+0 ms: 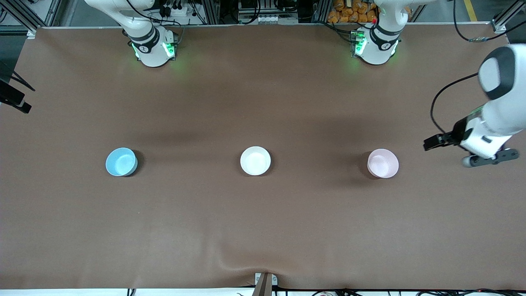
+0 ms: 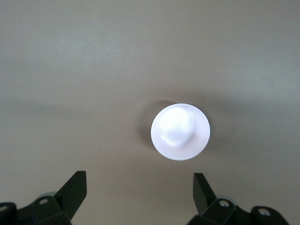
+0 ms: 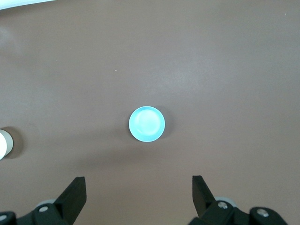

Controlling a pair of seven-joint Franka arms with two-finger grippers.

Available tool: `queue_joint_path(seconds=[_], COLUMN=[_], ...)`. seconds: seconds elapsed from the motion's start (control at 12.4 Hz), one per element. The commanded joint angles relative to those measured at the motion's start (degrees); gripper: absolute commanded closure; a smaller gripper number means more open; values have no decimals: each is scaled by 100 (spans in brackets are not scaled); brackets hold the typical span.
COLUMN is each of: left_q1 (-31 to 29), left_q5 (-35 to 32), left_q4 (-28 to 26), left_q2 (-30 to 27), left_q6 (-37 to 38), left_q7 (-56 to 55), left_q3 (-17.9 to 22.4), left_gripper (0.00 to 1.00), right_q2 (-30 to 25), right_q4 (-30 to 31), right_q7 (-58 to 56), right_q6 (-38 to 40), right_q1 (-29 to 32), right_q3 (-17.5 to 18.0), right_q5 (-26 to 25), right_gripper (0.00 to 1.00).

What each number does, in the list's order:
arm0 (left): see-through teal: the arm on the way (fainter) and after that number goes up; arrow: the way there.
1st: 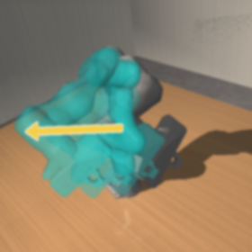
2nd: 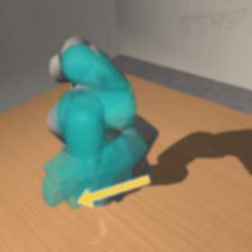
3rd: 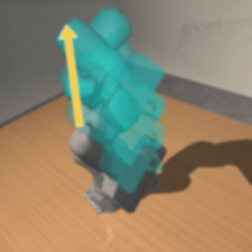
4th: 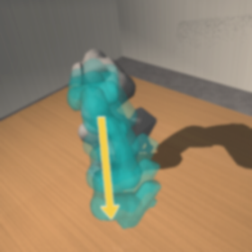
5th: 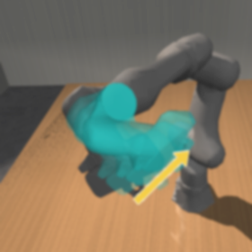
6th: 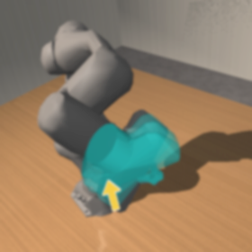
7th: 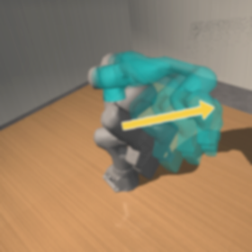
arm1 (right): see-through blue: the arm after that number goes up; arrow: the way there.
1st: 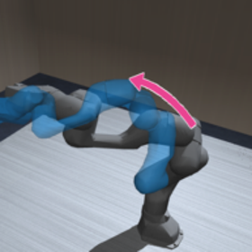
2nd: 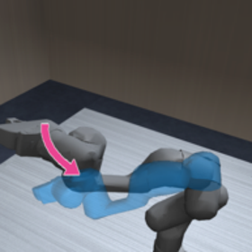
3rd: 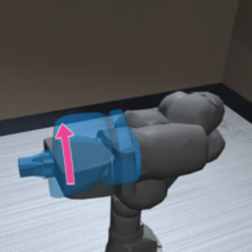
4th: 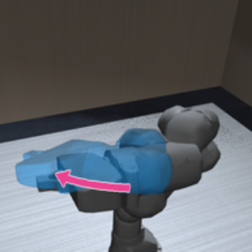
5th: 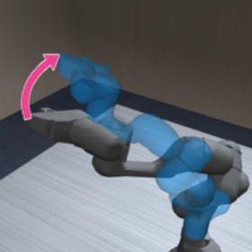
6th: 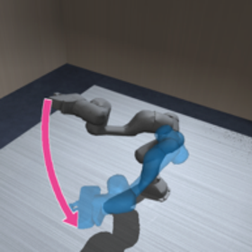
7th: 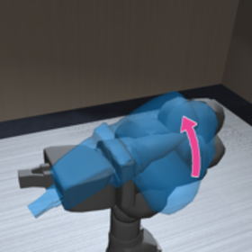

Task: Stack pink and blue bowls on white bowl
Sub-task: 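Reach the left gripper down to the pink bowl rim and grasp it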

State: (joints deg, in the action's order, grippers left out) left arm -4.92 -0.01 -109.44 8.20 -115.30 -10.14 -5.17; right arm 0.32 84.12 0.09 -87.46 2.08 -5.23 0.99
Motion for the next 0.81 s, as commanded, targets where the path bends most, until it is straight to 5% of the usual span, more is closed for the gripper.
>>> queue_joint_path(seconds=[0.0,0.16,0.4,0.73], left_q1=[8,17,-18,-1], left_q5=[-69,-60,-60,-60], left_q4=[-621,-798,-974,-974], left_q2=[-30,198,637,1340], left_q6=[-685,-985,-1546,-2259], left_q7=[12,12,12,12], left_q3=[-37,-37,-37,-37], left_gripper=[0,0,16,24], right_q2=[65,65,56,65], right_q4=[-133,-133,-133,-124], right_q7=[17,17,8,17], right_q6=[71,80,71,88], right_q1=[-32,-32,-50,-23], right_q3=[-48,-48,-48,-48], right_q5=[7,7,7,16], right_gripper=[0,0,0,0])
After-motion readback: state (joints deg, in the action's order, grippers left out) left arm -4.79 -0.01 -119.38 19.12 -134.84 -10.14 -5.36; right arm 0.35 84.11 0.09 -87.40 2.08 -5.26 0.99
